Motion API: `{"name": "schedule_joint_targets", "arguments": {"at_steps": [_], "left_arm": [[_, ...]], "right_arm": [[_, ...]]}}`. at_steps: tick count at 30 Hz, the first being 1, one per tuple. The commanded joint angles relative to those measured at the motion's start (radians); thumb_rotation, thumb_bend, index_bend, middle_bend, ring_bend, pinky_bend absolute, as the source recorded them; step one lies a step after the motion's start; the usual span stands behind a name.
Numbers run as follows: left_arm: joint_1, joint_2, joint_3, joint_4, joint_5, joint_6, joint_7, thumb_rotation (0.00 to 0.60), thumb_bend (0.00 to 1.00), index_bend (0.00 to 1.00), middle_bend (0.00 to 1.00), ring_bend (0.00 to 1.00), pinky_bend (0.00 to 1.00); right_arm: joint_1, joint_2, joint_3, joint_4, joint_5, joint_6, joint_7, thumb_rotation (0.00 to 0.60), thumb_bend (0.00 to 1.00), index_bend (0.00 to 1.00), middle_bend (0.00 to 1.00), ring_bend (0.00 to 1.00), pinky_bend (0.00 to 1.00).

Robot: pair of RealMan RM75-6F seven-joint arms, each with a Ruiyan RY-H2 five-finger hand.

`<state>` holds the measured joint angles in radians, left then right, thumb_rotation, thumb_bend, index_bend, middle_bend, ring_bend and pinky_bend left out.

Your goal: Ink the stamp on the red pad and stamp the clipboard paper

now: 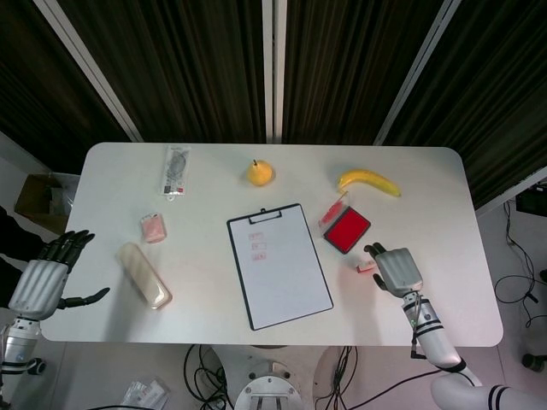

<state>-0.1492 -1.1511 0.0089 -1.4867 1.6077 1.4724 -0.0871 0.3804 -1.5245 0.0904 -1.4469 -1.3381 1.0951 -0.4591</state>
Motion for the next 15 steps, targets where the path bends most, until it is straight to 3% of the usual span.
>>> {"name": "schedule_joint_targets", "arguments": {"at_steps": [1,15], "left_arm": [[-0.001,0.000,0.000,0.000,0.001,0.000,0.000,0.287,0.11,0.11,0.09,0.09,0.19],[-0.003,-0.002,-0.003,0.007,-0.009,-0.007,0.002,0.297,0.11,0.11,0.10,0.09,0.19]], "right_arm": [[0.009,-0.026,-0.001,0.025,0.005,0.000,0.000,0.600,0.23,0.32,0.33,0.81,0.90],[0.028,-0.082,-0.001,0.066,0.047,-0.001,-0.030,0.600,0.23,0.38,0.38,0.82,0.90]]}}
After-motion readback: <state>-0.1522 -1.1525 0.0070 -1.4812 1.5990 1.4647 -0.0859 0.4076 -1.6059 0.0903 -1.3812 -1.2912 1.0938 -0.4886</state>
